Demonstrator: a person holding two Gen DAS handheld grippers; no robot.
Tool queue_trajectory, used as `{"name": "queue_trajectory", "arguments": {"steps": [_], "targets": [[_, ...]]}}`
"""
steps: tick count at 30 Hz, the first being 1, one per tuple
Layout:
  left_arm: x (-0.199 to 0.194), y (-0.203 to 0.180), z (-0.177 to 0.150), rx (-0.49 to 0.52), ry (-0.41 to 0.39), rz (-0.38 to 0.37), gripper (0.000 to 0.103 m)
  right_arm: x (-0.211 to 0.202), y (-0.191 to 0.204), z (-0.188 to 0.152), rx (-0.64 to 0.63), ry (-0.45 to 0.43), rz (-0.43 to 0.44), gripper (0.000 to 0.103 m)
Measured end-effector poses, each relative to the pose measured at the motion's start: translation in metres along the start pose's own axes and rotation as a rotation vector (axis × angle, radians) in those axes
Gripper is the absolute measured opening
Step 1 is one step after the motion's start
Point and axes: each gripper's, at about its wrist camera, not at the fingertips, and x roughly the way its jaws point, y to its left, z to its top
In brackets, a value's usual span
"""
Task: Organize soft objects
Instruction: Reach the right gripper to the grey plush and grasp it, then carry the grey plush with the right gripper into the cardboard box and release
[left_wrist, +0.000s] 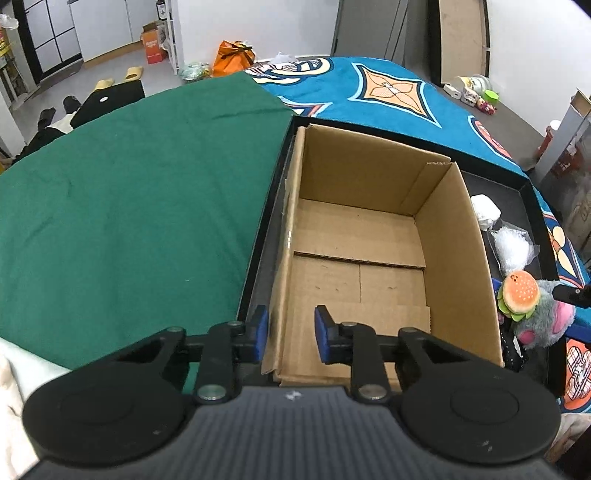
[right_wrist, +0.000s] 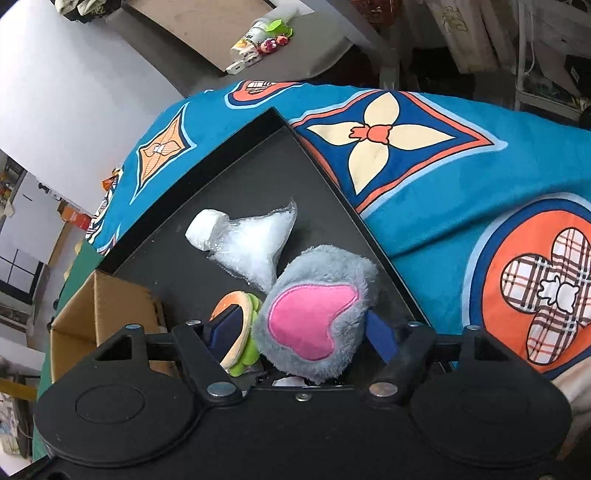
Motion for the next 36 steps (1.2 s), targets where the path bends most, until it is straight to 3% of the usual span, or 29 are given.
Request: {"name": "queue_trajectory", "arguments": {"steps": [7,23,36], "targets": [[0.005,0.003,0.001,0.001,0.005,0.022,0.009,-0.007,0.005,0.002,-0.054,-0.006,-0.021,0.044],[-0.003,0.008,-0.001,0.028,-0.003,-0.003,0.009,-0.049,0.039,0.004,-0.188,-0.120,0.030,0.043],[-0.005,0.026,-0.004,-0.032,-0.015,-0.019,0.010,-0.071,0.093,-0.009,-0.302,-0.148,0.159,0.043]]}}
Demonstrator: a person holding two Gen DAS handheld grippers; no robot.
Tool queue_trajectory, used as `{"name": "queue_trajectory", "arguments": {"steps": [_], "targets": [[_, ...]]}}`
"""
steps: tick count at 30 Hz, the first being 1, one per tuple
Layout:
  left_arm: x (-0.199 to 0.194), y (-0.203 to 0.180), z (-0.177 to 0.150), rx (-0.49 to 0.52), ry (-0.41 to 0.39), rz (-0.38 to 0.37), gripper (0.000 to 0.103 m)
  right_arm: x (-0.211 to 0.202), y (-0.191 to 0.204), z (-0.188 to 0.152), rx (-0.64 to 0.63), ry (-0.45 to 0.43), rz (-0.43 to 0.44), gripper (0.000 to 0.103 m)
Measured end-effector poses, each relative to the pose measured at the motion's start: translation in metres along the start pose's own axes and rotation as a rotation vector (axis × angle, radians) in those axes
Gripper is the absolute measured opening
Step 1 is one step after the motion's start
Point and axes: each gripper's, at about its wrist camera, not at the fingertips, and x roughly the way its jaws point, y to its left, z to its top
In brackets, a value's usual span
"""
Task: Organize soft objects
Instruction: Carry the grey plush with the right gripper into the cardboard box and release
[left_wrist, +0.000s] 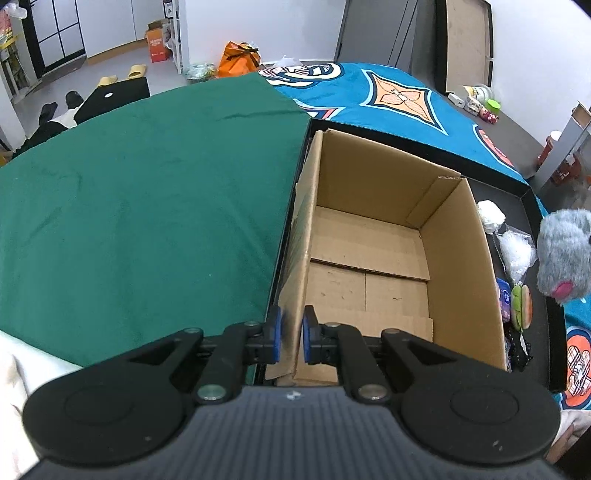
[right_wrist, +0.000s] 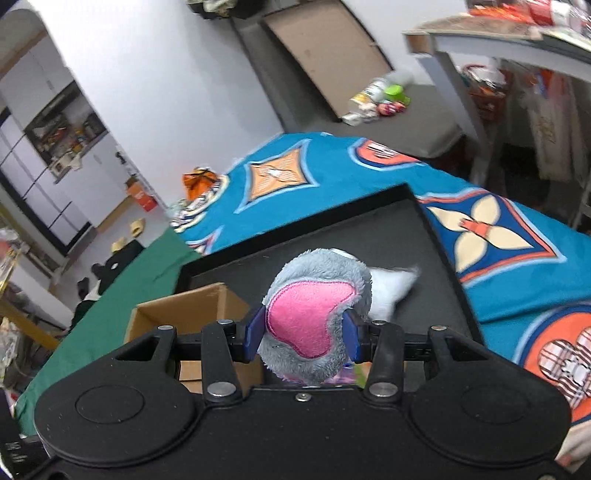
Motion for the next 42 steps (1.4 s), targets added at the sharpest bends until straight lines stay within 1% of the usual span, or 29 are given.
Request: {"name": "queue_trajectory", "arguments": {"steps": [8,13,17,21,29,31,32,34,35,36,39,42], "targets": [[0.003,0.006,-0.001,-0.028,0.002,-0.028,0.010,-0.001,0.043,-0.003,-0.119,-0.022,0.066,0.043],[0.003,0.008,-0.004,-0.020,-0.002,-0.037,0.010,0.003,0.067,-0.009,-0.192,-0.025,0.074,0.043],[0.006,0.013,-0.004,-0.038,-0.002,-0.048,0.010,0.008,0.083,-0.015,-0.237,-0.017,0.080,0.043],[0.008,0.018,-0.003,-0.062,-0.002,-0.066,0.011,0.012,0.095,-0.018,-0.271,-0.009,0.082,0.043],[0.008,0.018,-0.005,-0.055,-0.009,-0.071,0.011,0.026,0.114,-0.024,-0.328,0.010,0.077,0.044],[0.009,0.020,-0.004,-0.060,-0.009,-0.074,0.011,0.030,0.119,-0.023,-0.325,0.015,0.084,0.044],[0.009,0.020,-0.005,-0.062,-0.009,-0.076,0.011,0.032,0.121,-0.023,-0.326,0.015,0.088,0.048],[0.010,0.022,-0.005,-0.069,-0.010,-0.080,0.011,0.034,0.128,-0.024,-0.337,0.015,0.086,0.062],[0.010,0.023,-0.004,-0.074,-0.008,-0.089,0.012,0.036,0.130,-0.024,-0.346,0.023,0.086,0.076],[0.010,0.023,-0.004,-0.076,-0.008,-0.096,0.012,0.037,0.131,-0.025,-0.355,0.029,0.085,0.080],[0.013,0.025,-0.003,-0.090,0.010,-0.108,0.012,0.036,0.127,-0.027,-0.366,0.039,0.070,0.080],[0.014,0.024,-0.003,-0.092,0.020,-0.093,0.012,0.032,0.116,-0.031,-0.348,0.058,0.049,0.080]]}}
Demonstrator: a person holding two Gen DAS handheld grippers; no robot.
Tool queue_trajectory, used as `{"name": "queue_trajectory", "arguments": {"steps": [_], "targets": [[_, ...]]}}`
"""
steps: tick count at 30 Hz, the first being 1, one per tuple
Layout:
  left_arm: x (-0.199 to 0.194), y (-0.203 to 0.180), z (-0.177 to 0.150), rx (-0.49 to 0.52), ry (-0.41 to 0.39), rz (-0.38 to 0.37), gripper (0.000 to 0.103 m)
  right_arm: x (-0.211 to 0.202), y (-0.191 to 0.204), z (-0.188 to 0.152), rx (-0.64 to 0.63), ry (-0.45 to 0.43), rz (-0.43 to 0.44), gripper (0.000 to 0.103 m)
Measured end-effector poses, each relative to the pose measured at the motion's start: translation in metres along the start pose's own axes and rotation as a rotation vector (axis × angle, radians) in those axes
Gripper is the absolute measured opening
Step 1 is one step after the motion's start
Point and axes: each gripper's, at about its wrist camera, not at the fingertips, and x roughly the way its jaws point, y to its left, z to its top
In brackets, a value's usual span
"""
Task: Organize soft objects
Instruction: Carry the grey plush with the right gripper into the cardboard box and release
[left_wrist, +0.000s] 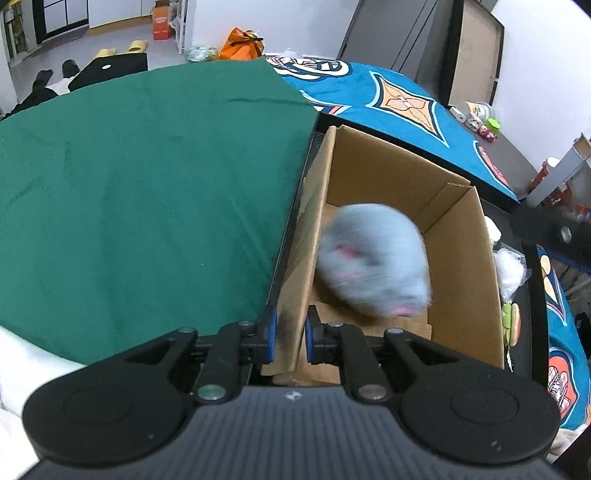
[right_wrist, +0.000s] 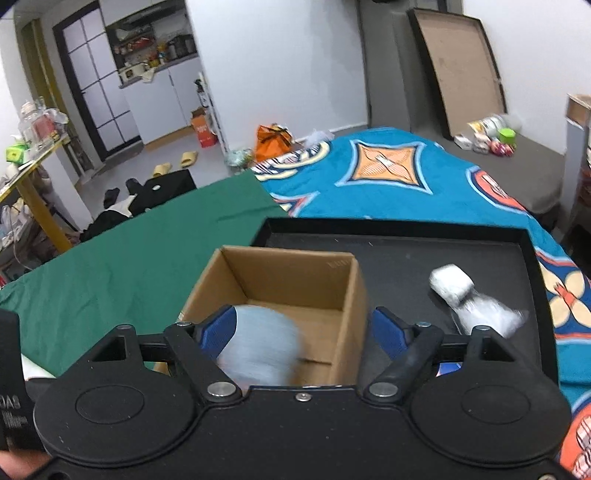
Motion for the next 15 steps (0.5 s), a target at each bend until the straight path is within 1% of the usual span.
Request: {"name": "queue_trajectory", "arguments": {"steps": [5,6,8,10,13,15], "targets": [[-0.002,-0.008,-0.002,0.042,0.008,0.043,0.014,-0.009,-0.019,-0.012,0.043,0.012,-0.015,0.080],[-0.003,-0.009,-0.003,0.050,0.004,0.053,0.016,-0.009,-0.022,-0.014,0.049,0.014,-0.019,0.080],[-0.005,-0.011,-0.004,0.060,-0.007,0.063,0.022,-0.011,-0.029,-0.018,0.063,0.018,-0.025,0.080],[-0.009,-0.012,-0.004,0.062,-0.023,0.075,0.036,-0.012,-0.037,-0.022,0.083,0.020,-0.032,0.080],[-0.013,-0.015,-0.005,0.079,-0.045,0.086,0.044,-0.013,-0.047,-0.027,0.099,0.022,-0.037,0.080],[-0.014,-0.018,-0.006,0.096,-0.052,0.096,0.047,-0.014,-0.054,-0.032,0.110,0.028,-0.042,0.080]]}}
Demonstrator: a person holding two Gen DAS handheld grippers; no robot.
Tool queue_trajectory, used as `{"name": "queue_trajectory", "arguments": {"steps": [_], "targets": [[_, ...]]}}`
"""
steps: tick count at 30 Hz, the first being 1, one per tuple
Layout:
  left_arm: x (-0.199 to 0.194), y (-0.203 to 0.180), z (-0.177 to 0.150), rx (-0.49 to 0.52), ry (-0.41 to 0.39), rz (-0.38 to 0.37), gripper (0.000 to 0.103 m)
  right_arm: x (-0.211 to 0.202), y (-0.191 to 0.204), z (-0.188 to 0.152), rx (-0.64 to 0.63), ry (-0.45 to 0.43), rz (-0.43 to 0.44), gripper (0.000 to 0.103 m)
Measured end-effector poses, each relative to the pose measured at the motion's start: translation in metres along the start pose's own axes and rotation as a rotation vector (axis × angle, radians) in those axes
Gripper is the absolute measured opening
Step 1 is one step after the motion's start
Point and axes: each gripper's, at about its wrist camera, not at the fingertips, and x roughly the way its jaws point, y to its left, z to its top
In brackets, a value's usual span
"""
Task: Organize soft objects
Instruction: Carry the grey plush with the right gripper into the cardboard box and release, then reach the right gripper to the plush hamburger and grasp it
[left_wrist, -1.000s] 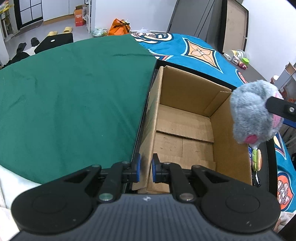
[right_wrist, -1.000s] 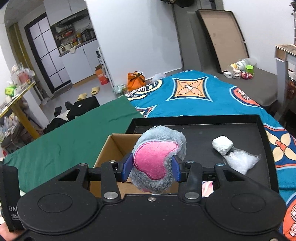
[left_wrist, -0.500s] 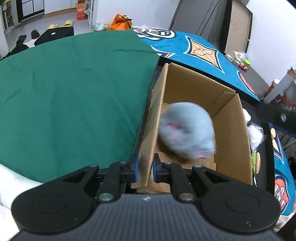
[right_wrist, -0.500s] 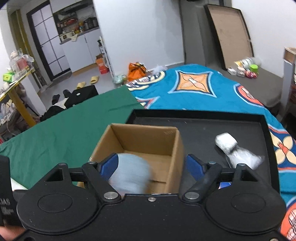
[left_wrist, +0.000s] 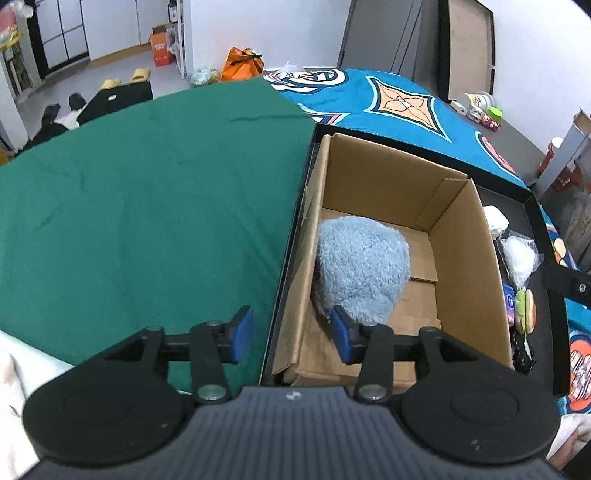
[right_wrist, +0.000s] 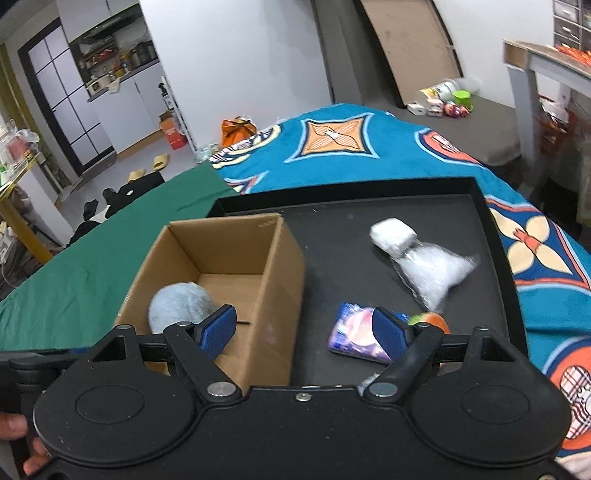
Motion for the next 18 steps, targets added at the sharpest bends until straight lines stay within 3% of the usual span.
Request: {"name": "queue_trajectory", "arguments": {"steps": [7,18], "targets": [[-0.005,-0.004,0.000,0.008,-0.028,0.034,0.062,0.000,-0.028,-0.018,0.014,0.007,-0.027,0.080],[-0.009,-0.012,0.000,0.034,-0.065,0.064,0.068,0.008,-0.078,-0.032,0.090,0.000,-0.008,0.080]]}}
